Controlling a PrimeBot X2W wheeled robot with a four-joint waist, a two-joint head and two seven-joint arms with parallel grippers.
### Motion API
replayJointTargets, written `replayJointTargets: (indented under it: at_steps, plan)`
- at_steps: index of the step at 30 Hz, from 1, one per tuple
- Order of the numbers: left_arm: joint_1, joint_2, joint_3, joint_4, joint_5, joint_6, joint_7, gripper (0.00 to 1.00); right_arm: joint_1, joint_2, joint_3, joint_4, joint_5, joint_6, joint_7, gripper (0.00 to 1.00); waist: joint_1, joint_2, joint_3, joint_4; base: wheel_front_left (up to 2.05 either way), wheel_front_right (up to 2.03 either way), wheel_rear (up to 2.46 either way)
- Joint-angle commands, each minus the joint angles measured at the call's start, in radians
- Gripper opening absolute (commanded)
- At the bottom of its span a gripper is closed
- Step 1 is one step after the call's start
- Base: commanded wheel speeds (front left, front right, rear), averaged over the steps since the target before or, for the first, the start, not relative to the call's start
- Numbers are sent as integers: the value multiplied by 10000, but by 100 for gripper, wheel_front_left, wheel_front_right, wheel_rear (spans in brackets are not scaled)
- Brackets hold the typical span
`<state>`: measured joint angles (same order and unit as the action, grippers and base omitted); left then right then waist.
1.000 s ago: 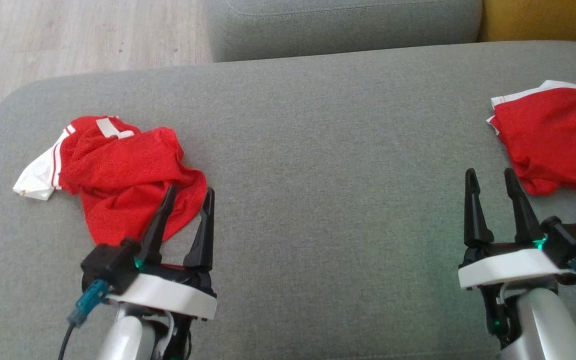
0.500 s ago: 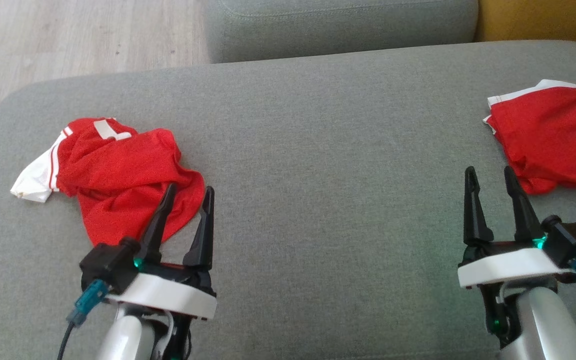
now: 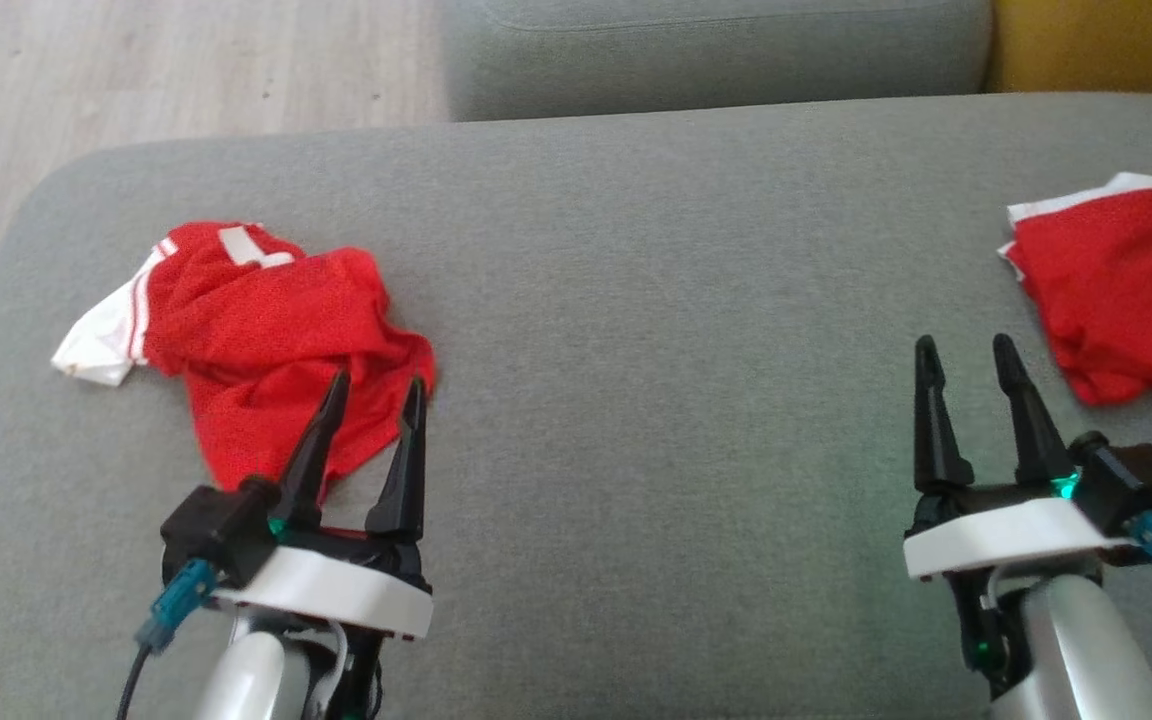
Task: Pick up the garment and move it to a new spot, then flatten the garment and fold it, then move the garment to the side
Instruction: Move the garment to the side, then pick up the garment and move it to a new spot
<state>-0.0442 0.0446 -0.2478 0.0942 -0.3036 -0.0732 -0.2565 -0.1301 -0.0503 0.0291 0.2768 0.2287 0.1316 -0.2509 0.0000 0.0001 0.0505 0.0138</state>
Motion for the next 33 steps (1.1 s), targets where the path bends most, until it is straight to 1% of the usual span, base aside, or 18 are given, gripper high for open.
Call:
replayJointTargets:
  at_steps: [1,14,21,27,31,33]
  plan:
    - [-413,56,335,-299,-19,71,-53,100,-131,1,362,-260,1,-9,-108,100,0,-1,31,216,0,0,0]
    - [-426,56,827,-161,138,189,-53,100,-37,1,1366,81,258,-9,-97,100,0,-1,66,1959,0,0,0]
    - [-349,56,1212,-61,257,149,-53,100,-41,1,1903,270,510,-9,-98,100,0,-1,39,2674,0,0,0]
    - [-356,56,1485,3,351,65,-53,100,-96,1,2117,396,602,-9,-100,100,0,-1,61,2944,0,0,0]
    - [-449,56,1720,27,410,14,-53,100,-162,1,2165,376,576,-9,-100,100,0,-1,212,2942,0,0,0]
    - [-569,56,1819,145,661,-45,-53,100,-235,1,2178,342,526,-9,-86,100,0,-1,374,2880,0,0,0]
